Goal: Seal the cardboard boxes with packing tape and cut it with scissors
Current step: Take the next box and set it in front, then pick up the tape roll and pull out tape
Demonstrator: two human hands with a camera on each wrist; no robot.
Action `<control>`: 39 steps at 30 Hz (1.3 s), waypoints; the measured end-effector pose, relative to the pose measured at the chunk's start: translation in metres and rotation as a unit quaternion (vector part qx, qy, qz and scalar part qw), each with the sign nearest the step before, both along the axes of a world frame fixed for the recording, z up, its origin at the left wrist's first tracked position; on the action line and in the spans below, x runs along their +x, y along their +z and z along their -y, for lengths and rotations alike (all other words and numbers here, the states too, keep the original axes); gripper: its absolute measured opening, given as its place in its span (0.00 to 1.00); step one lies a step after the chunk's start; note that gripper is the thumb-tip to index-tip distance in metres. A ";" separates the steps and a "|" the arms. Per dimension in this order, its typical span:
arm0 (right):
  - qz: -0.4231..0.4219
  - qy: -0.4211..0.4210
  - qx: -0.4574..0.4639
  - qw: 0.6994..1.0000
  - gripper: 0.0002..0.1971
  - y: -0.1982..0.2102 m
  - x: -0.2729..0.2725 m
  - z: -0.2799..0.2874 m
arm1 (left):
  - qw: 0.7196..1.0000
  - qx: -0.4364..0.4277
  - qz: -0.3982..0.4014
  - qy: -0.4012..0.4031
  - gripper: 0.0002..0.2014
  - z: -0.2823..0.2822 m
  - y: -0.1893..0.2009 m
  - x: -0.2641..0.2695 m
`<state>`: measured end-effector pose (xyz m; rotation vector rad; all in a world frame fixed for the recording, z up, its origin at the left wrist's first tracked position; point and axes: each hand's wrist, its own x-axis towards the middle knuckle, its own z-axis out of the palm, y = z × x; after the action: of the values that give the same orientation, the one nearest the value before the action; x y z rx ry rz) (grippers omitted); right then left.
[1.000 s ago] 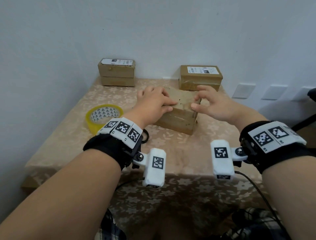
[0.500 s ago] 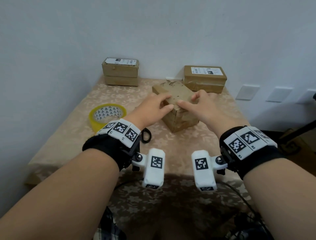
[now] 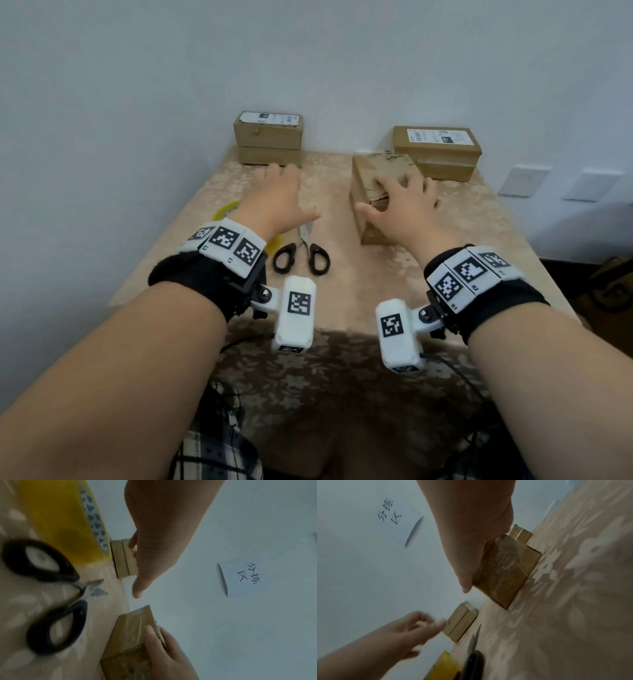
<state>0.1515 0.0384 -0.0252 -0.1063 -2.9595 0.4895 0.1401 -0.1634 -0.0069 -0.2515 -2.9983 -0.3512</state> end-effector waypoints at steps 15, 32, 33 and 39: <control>-0.070 0.112 -0.398 0.908 0.26 0.055 0.009 0.034 | 0.957 0.255 0.003 -0.138 0.12 0.013 0.030 0.024; -0.078 0.093 -0.463 0.878 0.08 0.052 0.009 0.032 | 0.932 0.330 -0.095 -0.119 0.13 -0.001 0.028 0.017; -0.082 0.080 -0.461 0.880 0.08 0.052 0.009 0.034 | 0.927 0.342 -0.114 -0.102 0.15 -0.001 0.027 0.015; -0.082 0.045 -0.494 0.864 0.08 0.053 0.007 0.036 | 0.933 0.302 -0.156 -0.117 0.27 -0.003 0.018 0.007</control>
<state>0.1588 0.0025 0.0280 -0.0228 -2.2422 1.8536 0.1468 -0.1604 0.0108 -0.5381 -2.4056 -1.1089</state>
